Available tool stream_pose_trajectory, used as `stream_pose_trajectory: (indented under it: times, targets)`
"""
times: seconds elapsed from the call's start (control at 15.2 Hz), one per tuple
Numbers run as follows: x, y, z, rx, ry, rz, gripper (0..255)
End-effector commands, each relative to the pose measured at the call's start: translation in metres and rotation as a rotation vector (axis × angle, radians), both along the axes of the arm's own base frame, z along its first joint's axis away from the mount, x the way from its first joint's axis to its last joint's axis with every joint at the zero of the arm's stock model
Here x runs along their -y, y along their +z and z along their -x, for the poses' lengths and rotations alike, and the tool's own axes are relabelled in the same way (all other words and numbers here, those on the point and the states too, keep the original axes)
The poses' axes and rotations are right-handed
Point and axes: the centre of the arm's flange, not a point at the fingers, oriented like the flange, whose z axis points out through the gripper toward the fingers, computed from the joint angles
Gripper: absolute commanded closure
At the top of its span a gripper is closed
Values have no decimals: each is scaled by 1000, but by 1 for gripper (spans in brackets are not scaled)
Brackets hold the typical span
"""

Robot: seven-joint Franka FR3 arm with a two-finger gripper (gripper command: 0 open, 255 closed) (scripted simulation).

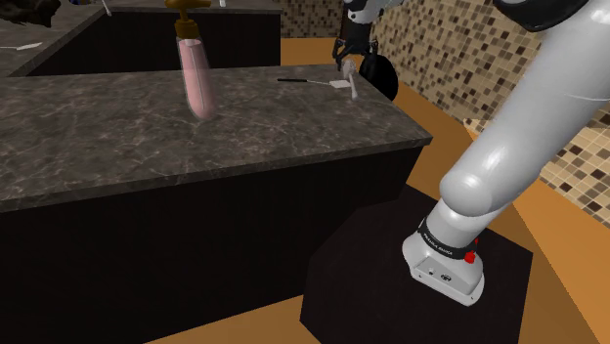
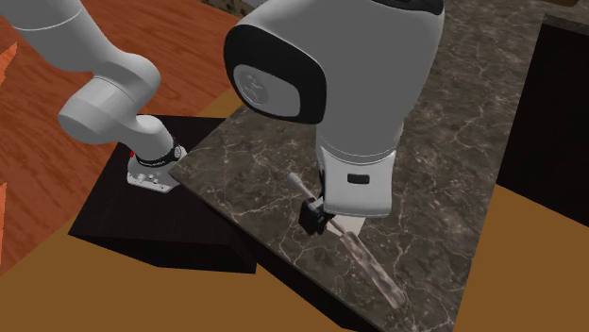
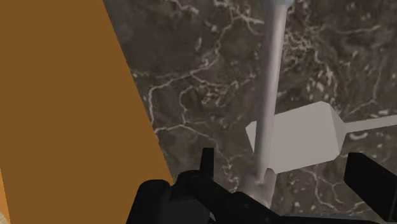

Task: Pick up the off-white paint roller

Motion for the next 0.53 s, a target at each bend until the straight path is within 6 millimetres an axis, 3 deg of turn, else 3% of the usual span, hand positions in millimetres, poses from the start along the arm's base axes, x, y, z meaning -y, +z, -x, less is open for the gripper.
stream_pose_trajectory:
  times: [0.0,0.46]
  targets:
    - [11,-7,-3,6,-28,5,0]
    - [11,-41,-3,6,-29,5,0]
